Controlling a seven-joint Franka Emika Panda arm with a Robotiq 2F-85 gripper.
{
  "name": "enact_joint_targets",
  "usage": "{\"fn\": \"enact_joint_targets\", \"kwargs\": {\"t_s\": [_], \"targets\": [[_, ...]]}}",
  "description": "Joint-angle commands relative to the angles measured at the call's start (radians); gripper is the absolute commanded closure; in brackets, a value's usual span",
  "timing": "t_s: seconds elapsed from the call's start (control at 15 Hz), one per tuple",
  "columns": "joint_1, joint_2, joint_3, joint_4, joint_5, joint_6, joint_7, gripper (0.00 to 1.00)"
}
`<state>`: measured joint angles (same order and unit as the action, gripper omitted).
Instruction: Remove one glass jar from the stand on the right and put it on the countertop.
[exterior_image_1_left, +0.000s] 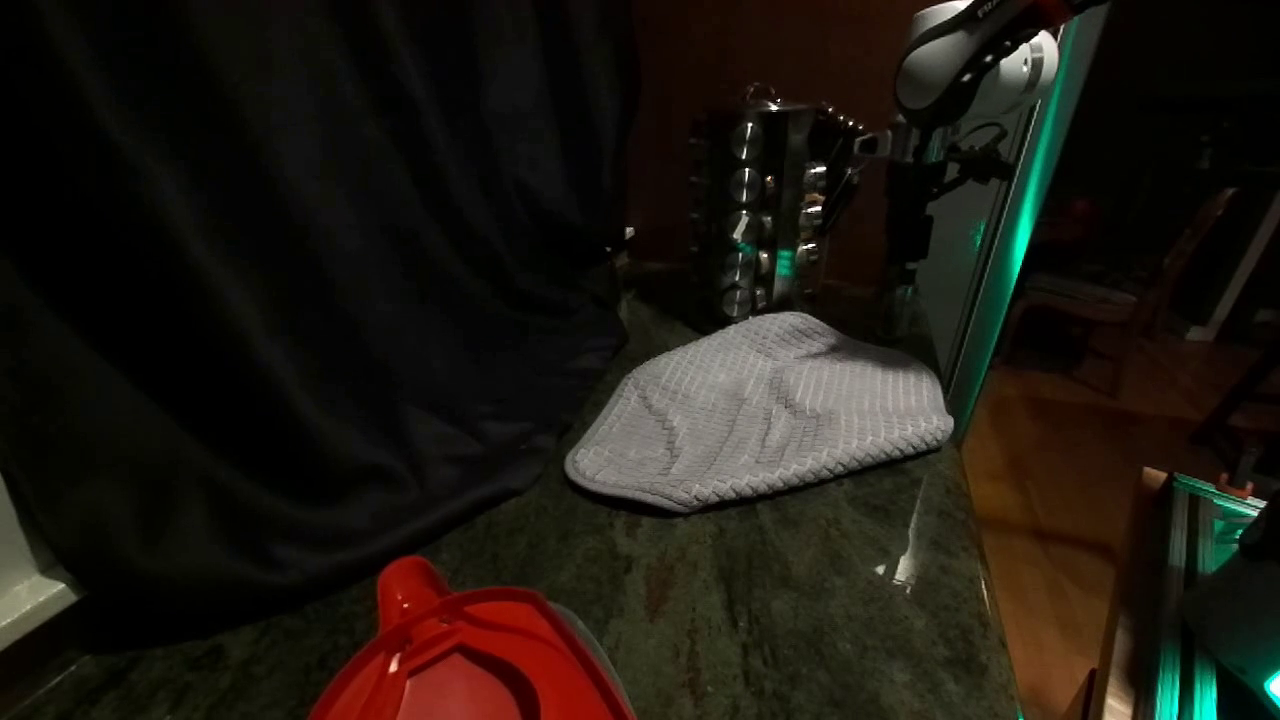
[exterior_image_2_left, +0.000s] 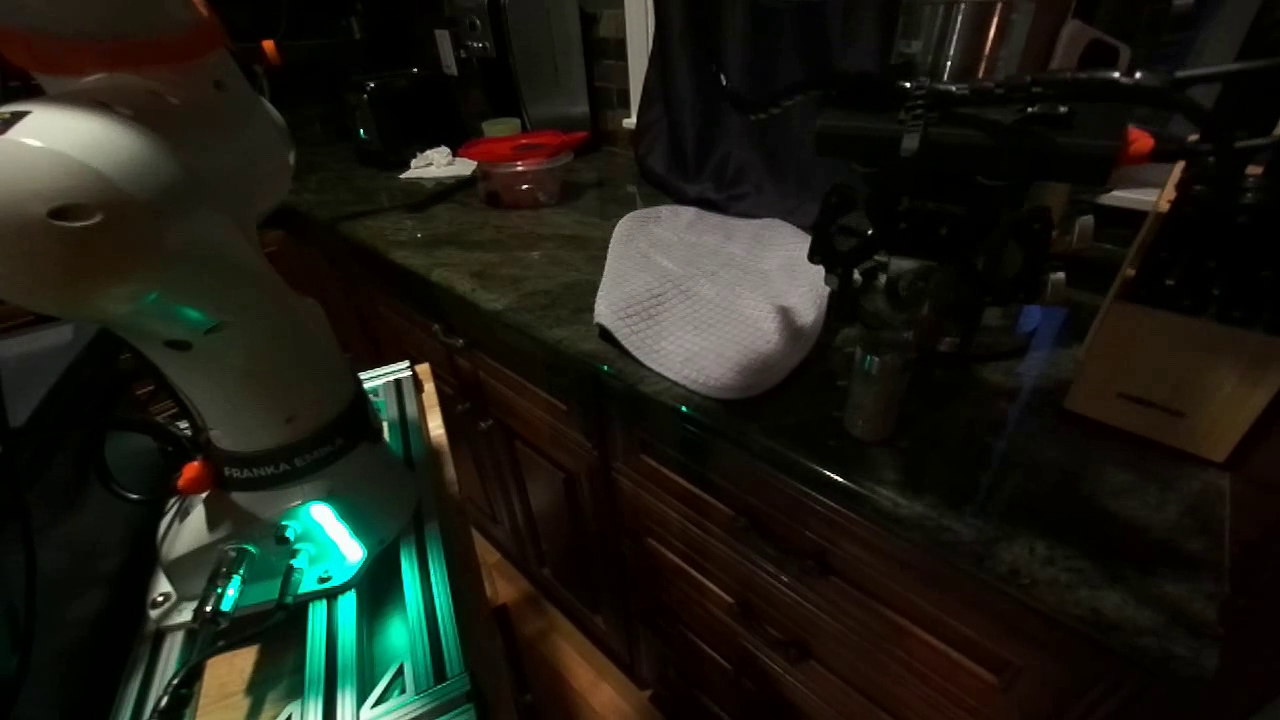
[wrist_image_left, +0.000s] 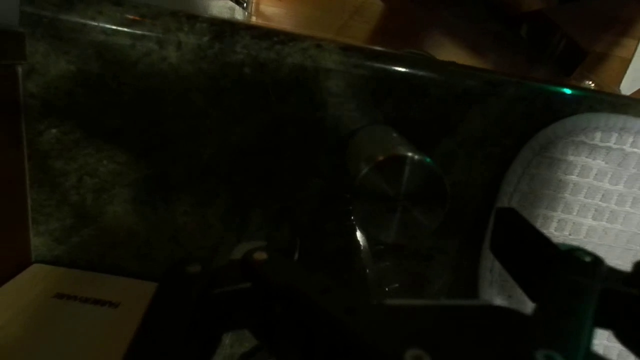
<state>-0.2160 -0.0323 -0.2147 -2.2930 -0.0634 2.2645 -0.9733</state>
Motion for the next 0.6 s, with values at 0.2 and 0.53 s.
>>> {"fn": "enact_joint_targets", "kwargs": {"t_s": [0.2, 0.53], "targets": [[0.007, -0.257, -0.001, -0.040, -0.006, -0.180, 0.169, 0.00], [0.024, -0.402, -0.017, -0.011, -0.019, -0.206, 0.206, 0.00]]}}
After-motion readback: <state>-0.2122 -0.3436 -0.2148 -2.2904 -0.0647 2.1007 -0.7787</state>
